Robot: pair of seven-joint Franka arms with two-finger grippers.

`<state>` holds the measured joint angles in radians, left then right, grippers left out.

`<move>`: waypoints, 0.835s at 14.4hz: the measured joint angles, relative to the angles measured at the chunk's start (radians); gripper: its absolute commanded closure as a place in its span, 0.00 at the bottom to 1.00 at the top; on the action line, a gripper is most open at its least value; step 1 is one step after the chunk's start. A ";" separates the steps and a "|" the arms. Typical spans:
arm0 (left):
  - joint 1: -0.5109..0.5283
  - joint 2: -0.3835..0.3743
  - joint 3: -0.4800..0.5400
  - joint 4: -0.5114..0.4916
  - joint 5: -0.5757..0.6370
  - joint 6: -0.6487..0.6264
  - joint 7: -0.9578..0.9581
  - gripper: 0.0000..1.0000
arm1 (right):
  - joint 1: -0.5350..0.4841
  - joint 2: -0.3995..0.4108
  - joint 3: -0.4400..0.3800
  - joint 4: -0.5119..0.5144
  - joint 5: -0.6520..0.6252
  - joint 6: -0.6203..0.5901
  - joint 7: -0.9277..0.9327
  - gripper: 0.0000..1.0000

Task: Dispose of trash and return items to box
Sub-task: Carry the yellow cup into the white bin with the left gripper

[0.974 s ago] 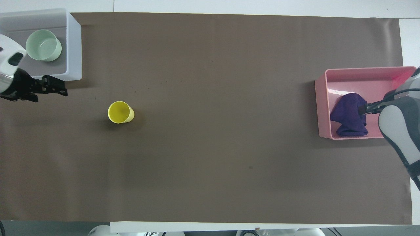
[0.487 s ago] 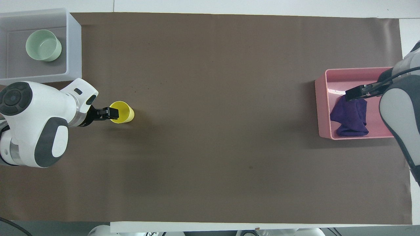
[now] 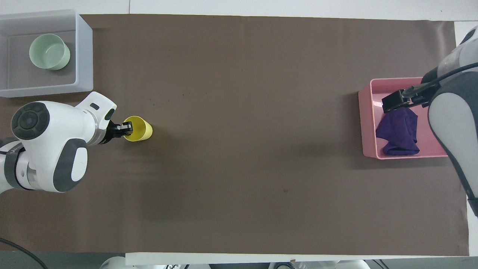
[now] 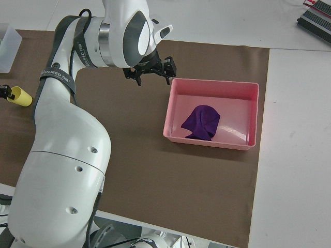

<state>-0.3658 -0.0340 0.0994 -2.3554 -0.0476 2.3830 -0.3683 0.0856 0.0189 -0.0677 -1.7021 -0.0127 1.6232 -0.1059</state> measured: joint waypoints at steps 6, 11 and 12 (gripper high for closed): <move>0.003 0.003 0.015 0.363 0.002 -0.340 -0.135 1.00 | -0.001 -0.012 0.000 0.135 0.014 -0.199 -0.001 0.00; 0.301 0.213 0.034 0.774 -0.004 -0.545 0.127 1.00 | -0.002 -0.013 -0.007 0.143 0.048 -0.220 -0.022 0.00; 0.349 0.270 0.034 0.793 -0.022 -0.478 0.153 1.00 | -0.002 -0.013 -0.008 0.141 0.048 -0.222 -0.022 0.00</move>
<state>-0.0172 0.2363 0.1338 -1.5627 -0.0693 1.9049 -0.2153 0.0840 0.0060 -0.0754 -1.5616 0.0351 1.4011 -0.1279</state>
